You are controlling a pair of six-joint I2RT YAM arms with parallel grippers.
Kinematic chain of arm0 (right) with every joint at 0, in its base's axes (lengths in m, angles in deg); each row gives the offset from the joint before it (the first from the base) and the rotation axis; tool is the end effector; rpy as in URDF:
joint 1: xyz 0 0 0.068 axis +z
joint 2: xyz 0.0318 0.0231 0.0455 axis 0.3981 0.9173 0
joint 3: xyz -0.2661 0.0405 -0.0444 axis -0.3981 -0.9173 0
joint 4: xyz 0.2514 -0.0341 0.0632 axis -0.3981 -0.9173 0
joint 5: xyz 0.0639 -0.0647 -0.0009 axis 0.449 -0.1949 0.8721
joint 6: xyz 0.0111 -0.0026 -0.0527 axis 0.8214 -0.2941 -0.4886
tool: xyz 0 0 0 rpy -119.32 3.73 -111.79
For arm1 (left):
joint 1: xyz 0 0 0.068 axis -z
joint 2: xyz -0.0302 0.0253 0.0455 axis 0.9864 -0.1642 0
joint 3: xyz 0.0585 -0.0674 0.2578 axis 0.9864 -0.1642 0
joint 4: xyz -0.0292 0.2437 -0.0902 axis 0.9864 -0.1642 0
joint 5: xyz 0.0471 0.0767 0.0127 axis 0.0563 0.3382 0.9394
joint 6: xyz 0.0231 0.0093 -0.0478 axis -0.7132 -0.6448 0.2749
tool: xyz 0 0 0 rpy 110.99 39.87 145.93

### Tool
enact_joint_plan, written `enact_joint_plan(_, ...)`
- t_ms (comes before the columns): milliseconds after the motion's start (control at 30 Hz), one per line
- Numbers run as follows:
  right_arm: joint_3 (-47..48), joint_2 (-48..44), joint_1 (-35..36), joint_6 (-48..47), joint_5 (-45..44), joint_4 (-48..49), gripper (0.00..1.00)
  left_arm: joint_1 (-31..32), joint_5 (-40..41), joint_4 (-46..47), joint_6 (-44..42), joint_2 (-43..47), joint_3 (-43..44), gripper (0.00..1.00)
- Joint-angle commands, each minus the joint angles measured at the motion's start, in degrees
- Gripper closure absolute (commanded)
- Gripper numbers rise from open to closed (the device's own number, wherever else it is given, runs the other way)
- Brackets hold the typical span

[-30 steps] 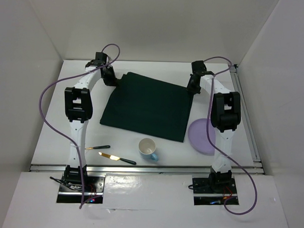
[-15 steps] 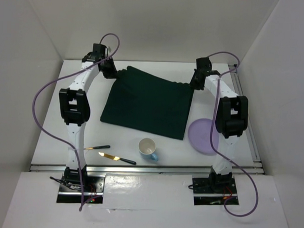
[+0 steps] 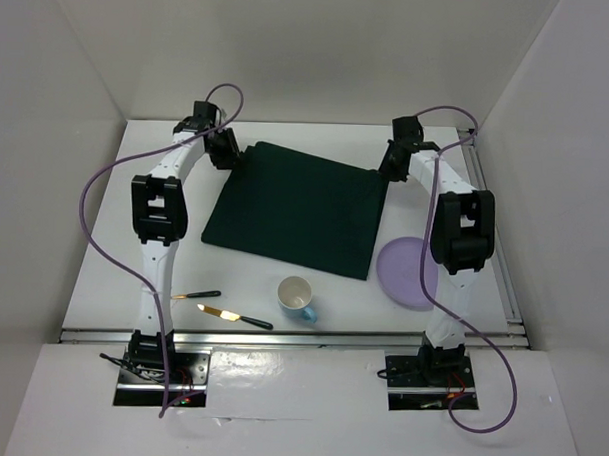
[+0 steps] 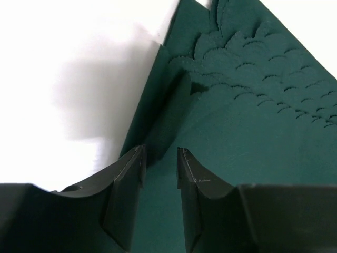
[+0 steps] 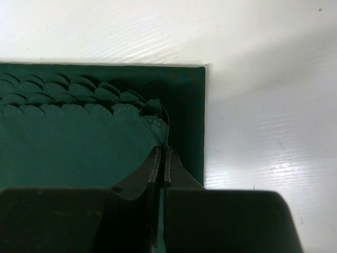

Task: Set the dinner table for one person

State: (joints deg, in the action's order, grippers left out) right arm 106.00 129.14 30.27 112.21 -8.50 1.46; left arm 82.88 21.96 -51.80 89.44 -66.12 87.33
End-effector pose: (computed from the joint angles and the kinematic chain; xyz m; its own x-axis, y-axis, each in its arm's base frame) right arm 0.4652 0.0522 0.2205 -0.7267 0.3314 -0.6017 0.2660 0.9433 0.1983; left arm 0.5530 -0.0314 0.1872 -0.7731 -0.4370 -0.4597 -0.1984 0.8550 -0.4792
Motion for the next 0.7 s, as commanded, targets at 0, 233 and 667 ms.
enact_joint_plan(0,2.3,0.2,-0.7,0.4,0.2,1.9,1.00,-0.3,0.7,3.0,0.8,0.0,1.6,0.54)
enact_joint_plan(233,2.9,1.3,-0.7,0.4,1.3,1.9,1.00,-0.3,1.3,6.2,0.8,-1.1,1.6,0.32)
enact_joint_plan(667,3.4,1.8,-0.7,0.4,0.2,1.4,1.00,-0.3,1.3,9.2,2.3,-1.2,1.7,1.00)
